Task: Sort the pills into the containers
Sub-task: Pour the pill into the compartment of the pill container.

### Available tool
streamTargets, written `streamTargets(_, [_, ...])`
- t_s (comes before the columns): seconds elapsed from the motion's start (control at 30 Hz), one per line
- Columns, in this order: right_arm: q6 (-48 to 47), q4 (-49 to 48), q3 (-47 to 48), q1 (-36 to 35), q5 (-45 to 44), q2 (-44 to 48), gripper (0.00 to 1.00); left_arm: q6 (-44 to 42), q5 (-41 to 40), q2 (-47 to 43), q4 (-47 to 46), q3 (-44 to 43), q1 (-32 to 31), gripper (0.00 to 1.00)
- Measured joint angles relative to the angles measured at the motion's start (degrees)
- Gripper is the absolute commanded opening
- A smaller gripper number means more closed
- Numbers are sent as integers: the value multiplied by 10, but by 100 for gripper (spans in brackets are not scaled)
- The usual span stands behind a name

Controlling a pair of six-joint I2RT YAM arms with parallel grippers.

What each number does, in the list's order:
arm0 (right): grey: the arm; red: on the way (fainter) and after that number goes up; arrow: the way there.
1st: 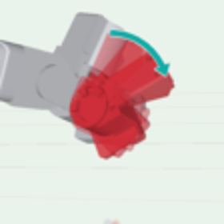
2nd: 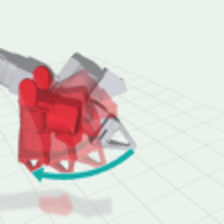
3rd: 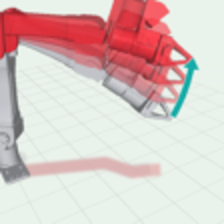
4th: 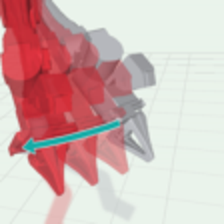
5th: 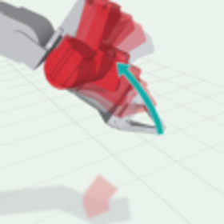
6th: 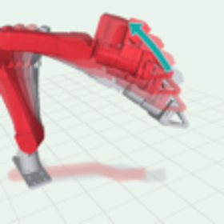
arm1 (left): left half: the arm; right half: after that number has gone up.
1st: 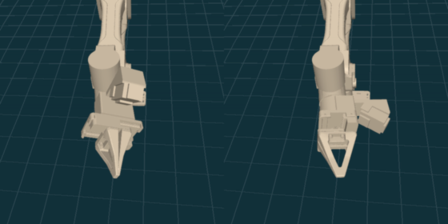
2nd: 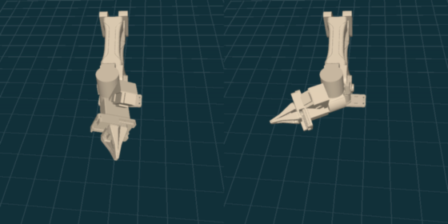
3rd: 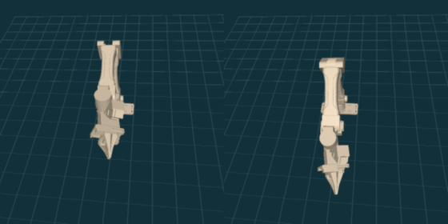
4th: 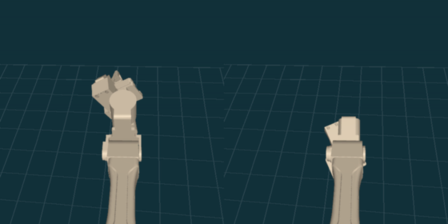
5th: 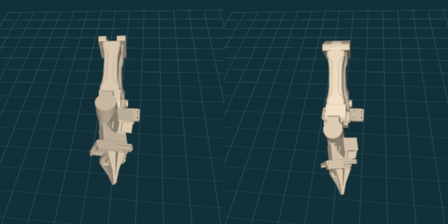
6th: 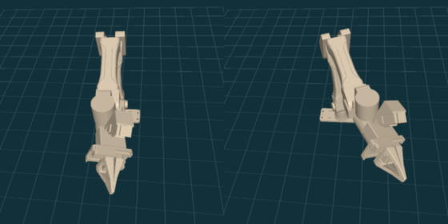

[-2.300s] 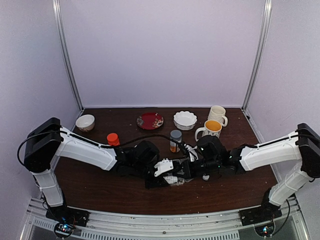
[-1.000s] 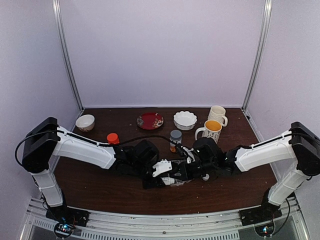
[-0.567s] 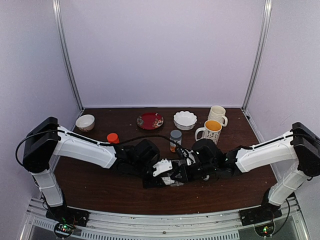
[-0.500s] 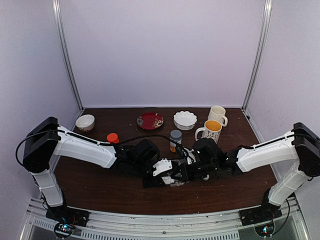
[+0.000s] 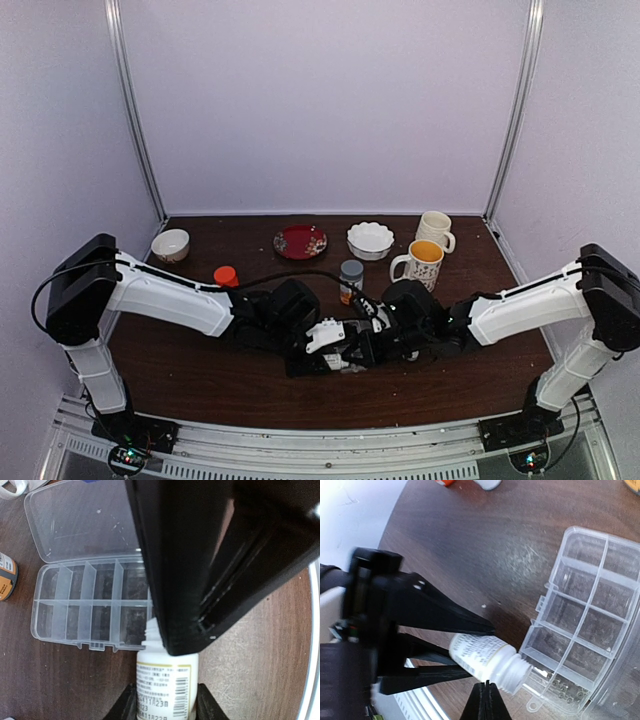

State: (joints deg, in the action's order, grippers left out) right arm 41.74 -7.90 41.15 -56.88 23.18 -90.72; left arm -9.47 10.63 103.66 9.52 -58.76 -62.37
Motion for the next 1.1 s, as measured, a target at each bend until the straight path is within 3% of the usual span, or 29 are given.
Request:
streamTargets(0.23, [1,-1,-3,3,-15,42,0,0,0,2,0,-2,1,0])
streamTargets(0.57, [2,-11,2,0,0,-14,0,0,-2,3,9,-6,1,0])
streamTargets(0.87, [7,-22,-14,8,-9,43,0,1,1,5,8,-8,1,0])
streamTargets(1.1, [9,-31,-8,7,2,-11,0,0,1,5,8,-9,0,0])
